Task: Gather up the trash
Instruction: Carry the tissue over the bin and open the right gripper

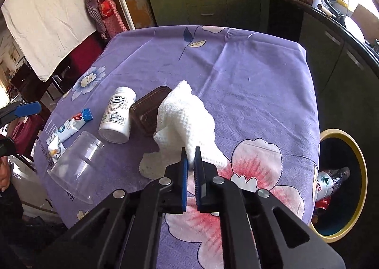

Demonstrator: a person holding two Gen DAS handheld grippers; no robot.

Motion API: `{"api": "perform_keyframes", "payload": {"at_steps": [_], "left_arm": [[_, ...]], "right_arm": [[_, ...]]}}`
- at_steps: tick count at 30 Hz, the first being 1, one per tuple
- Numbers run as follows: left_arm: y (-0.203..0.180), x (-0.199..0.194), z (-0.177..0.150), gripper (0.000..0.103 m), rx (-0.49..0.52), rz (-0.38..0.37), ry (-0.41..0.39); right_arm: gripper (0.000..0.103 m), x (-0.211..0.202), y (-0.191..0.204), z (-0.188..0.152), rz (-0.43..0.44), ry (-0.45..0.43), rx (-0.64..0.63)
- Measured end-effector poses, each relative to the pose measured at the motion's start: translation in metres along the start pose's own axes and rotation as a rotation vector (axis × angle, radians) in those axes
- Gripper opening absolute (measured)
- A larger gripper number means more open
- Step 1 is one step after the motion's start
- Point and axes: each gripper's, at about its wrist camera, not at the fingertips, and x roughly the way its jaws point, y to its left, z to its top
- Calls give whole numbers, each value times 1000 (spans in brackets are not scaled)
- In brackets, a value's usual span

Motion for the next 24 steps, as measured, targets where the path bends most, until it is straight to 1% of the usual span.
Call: {"api": "perform_keyframes", "payload": {"at_steps": [3,6,10,13,17,21,24], "left_arm": [[-4,3,0,93,8,4,-4],[-8,9,1,93,17,-14,7],[-19,15,1,93,55,-25,22],[-27,19,1,93,76,-36,31],[-35,23,2,93,94,-43,39],[-39,28,3,93,107,-43,50],[-43,31,4,93,118,-40,56]], "right_arm": [[6,-13,-2,-5,6,-30,17],[6,-32,-6,-10,4,-70,41],[6,-62,-26,-17,-44,-130,98],[6,-82,-56,-23,-102,-161,168],[6,-101,-105,-37,-206,-179,270],[6,-107,-152,-53,-292,-172,366],[6,-104,-181,-64,-362,-154,418]]}}
